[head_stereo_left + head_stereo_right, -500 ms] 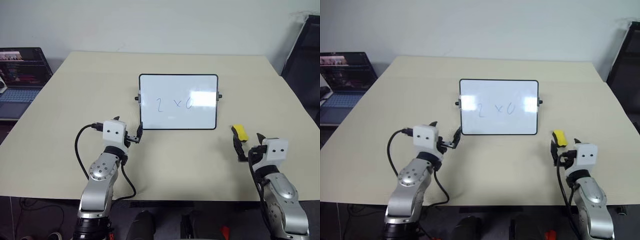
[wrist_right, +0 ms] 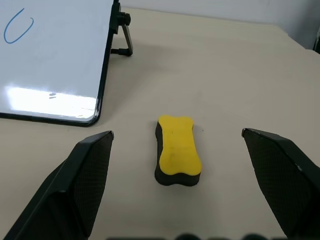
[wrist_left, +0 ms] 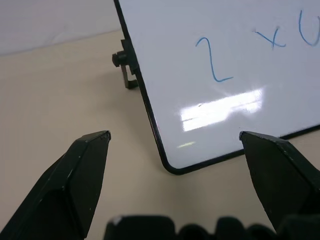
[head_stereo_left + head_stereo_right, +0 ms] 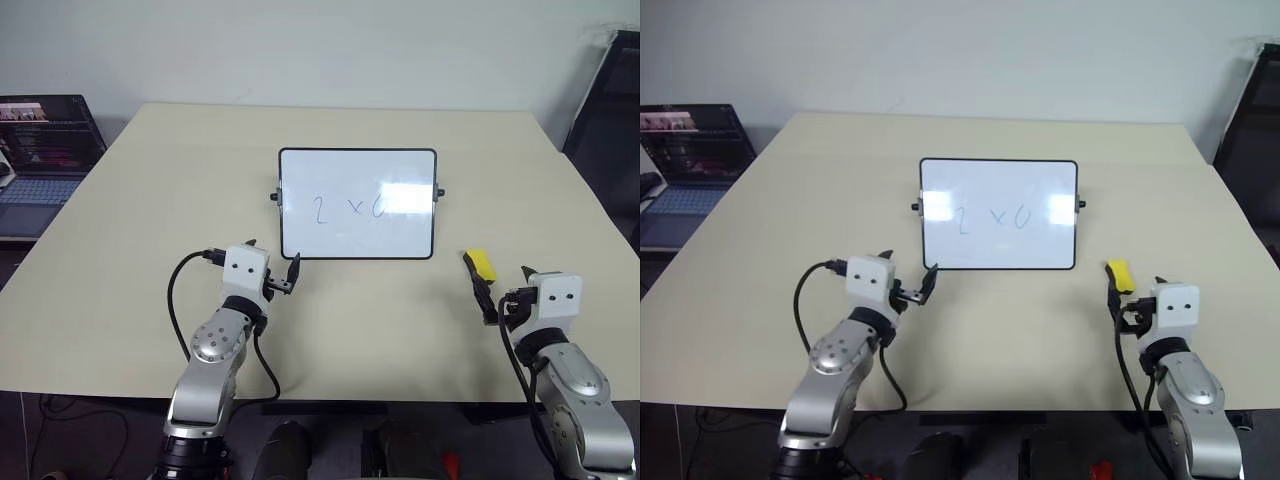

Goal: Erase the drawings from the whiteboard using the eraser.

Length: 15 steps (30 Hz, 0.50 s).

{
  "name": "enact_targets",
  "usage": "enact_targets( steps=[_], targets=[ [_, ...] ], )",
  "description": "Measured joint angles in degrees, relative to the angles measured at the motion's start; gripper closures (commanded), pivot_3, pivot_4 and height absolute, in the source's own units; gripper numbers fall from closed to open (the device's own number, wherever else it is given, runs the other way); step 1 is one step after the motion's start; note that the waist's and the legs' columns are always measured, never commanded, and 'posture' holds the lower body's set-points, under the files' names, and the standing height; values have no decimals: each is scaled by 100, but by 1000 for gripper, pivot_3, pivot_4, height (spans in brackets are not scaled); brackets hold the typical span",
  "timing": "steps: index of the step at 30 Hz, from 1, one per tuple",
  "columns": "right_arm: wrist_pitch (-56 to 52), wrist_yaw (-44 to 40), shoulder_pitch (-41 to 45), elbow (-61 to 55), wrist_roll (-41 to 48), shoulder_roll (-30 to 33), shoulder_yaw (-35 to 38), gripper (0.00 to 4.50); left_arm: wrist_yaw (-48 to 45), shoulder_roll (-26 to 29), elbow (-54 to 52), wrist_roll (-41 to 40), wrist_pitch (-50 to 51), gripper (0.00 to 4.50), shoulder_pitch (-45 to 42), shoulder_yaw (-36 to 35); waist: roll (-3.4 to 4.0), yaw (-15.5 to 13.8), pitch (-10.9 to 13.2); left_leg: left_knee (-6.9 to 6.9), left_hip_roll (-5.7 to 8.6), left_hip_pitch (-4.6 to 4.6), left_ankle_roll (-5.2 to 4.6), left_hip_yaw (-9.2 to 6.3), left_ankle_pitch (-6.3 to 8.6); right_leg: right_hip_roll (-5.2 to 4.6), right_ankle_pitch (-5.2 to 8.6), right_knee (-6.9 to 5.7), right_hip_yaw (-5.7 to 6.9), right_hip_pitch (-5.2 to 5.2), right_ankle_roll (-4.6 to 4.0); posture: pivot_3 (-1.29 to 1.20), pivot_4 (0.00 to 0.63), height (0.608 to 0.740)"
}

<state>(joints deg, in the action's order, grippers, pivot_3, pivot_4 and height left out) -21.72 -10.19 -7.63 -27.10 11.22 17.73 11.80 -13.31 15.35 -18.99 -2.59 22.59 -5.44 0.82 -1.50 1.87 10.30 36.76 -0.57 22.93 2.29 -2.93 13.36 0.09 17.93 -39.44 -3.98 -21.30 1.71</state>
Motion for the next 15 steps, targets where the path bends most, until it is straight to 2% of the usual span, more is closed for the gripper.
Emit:
enact_targets(
  steps=[4, 8, 12, 15],
  targets=[
    [-196, -124, 399, -35, -166, 249, -321, 16, -1186, 840, -276, -701, 540, 0, -218, -12, 1, 5, 2, 0, -4, 0, 1, -2, -1, 5, 2, -2, 2, -3, 2, 0, 150, 740],
    [-540, -103, 549, -352, 16, 117, -342, 16, -2374, 1488, -238, -1250, 658, 0, -858, 88, 2, -34, 2, -2, 3, 5, 1, -10, 0, 7, 0, 2, 9, -1, -6, 0, 150, 740],
    [-935, -62, 613, -705, 424, 53, 3, 16, -3401, 1777, 240, -1463, 545, 0, -1695, 441, 2, -26, 2, -2, 11, 9, -1, -5, 0, 8, -2, 10, 10, -1, -5, 0, 150, 740],
    [-1200, 82, 668, -778, 472, 76, 200, 16, -3891, 1756, 664, -1462, 303, 0, -2160, 717, 2, -17, 2, -3, 6, 9, -1, -6, 0, 9, -3, 11, 9, -3, -6, 0, 150, 740]
  ],
)
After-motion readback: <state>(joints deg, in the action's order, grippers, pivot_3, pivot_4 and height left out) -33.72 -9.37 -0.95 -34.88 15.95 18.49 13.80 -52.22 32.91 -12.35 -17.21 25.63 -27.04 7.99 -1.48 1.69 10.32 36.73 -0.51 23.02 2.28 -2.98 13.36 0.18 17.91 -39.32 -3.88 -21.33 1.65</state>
